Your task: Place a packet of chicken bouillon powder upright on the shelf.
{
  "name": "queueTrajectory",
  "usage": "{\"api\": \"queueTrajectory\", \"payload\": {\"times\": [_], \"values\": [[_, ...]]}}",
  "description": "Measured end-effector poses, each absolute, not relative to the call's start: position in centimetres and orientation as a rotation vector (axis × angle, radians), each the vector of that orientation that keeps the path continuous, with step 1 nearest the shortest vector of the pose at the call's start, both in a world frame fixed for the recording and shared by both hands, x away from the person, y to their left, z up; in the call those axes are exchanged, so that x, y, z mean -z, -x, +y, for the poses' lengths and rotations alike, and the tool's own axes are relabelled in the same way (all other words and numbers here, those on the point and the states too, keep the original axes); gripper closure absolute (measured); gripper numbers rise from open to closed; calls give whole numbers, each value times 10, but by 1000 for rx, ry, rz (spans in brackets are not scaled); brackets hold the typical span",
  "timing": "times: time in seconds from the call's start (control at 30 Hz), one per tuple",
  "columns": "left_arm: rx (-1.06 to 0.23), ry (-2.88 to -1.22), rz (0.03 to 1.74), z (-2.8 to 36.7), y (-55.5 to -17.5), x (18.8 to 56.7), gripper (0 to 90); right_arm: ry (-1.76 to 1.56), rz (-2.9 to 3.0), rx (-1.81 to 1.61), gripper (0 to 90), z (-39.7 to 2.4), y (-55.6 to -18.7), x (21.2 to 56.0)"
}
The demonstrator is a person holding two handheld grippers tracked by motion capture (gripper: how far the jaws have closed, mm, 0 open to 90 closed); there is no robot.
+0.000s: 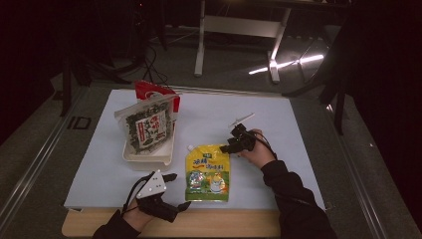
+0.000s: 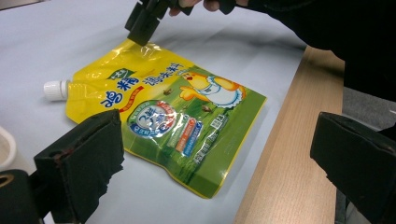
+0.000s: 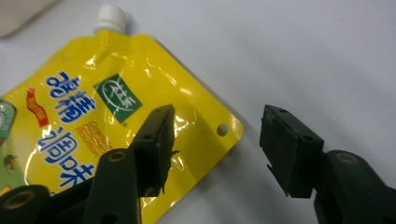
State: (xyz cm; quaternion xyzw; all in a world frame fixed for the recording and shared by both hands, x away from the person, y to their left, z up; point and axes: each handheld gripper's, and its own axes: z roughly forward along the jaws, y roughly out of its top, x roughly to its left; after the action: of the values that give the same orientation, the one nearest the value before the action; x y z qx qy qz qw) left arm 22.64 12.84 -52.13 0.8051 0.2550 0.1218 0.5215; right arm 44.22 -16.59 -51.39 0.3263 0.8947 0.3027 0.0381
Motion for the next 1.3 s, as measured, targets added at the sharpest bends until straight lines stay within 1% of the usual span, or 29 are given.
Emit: {"api": "queueTrajectory", "payload": {"times": [0.2, 0.3, 0.37, 0.4, 0.5, 0.63, 0.8, 0.9, 0.93, 1.03, 1.1, 1.3], "values": [[-293, -1926, 614, 129, -227, 521, 36, -1041, 2798, -923, 436, -167, -448, 521], [-292, -1926, 614, 129, -227, 522, 36, -1046, 2825, -935, 459, -168, -449, 522], [-293, -1926, 614, 129, -227, 522, 36, -1032, 2854, -941, 497, -167, -449, 523], [-293, -1928, 614, 130, -227, 522, 36, -1031, 2867, -942, 500, -166, -448, 522], [-293, -1929, 615, 130, -227, 522, 36, -982, 2858, -903, 567, -165, -447, 519], [-294, -1929, 612, 129, -227, 522, 36, -967, 2845, -914, 700, -165, -446, 510], [-295, -1931, 612, 129, -228, 522, 36, -935, 2869, -924, 729, -162, -442, 503], [-295, -1929, 611, 129, -227, 521, 36, -882, 2904, -825, 787, -151, -439, 511], [-297, -1929, 609, 129, -227, 521, 36, -876, 2902, -806, 791, -149, -438, 512], [-295, -1927, 612, 129, -227, 521, 36, -887, 2909, -810, 856, -147, -437, 512], [-294, -1930, 611, 129, -227, 522, 36, -884, 2908, -807, 885, -146, -436, 510], [-301, -1930, 616, 130, -228, 521, 36, -853, 2885, -797, 897, -142, -430, 503]]}}
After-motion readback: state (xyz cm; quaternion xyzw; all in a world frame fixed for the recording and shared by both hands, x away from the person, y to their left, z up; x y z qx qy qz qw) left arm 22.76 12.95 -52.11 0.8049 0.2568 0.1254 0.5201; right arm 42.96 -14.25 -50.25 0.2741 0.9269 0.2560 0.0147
